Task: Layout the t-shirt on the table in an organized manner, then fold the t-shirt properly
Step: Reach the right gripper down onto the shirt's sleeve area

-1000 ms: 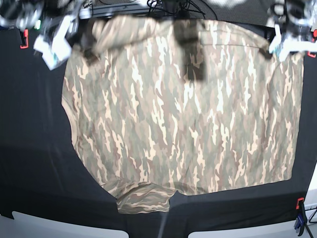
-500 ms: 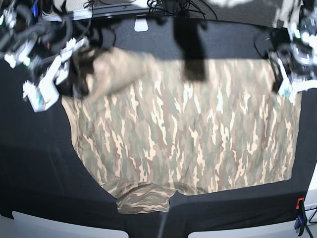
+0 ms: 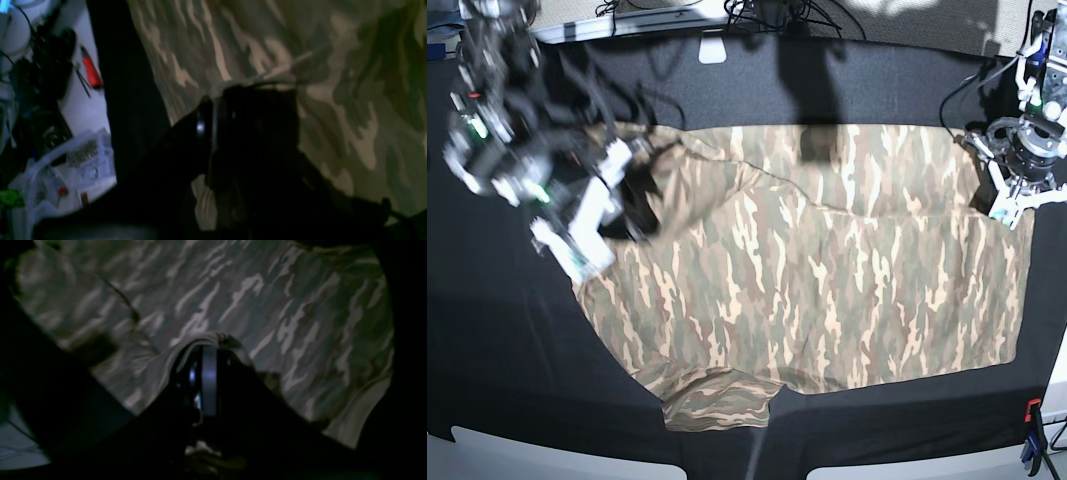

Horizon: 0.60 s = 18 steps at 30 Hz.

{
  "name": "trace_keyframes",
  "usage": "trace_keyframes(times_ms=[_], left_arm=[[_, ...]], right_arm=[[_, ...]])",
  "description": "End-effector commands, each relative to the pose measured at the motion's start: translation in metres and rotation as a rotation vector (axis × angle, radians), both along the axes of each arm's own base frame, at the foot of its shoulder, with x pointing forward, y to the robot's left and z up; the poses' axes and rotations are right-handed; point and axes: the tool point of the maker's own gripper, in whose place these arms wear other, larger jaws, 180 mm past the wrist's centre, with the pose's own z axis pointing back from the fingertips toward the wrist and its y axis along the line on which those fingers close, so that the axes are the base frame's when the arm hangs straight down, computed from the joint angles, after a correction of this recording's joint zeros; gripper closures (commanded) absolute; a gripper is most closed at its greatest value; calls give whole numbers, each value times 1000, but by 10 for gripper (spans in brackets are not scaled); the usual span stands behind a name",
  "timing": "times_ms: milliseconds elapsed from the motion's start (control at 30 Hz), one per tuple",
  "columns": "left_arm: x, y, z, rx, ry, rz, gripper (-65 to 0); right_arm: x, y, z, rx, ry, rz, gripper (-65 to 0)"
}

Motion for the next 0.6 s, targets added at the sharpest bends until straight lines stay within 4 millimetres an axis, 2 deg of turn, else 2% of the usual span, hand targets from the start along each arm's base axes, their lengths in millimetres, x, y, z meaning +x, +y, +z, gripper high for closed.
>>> trace_keyframes(times_ms=[0,100,300,433,567], left_arm=[[9,2,15,11,-55,-10,0],[9,2,16,10,-61,-14,0],[11,0,19,11,-77,-26,0],[14,0,21,10,-88,-25,0],[28,-3,34,-11,-152,-44,0]], right_arm=[[10,4,14,16,-55,22,0],[26,7,16,-1,-76,32,0],[59,7,35,16,-131,14,0],[71,4,43,17,-152,4,0],[80,0,42,22,-144,-10,0]])
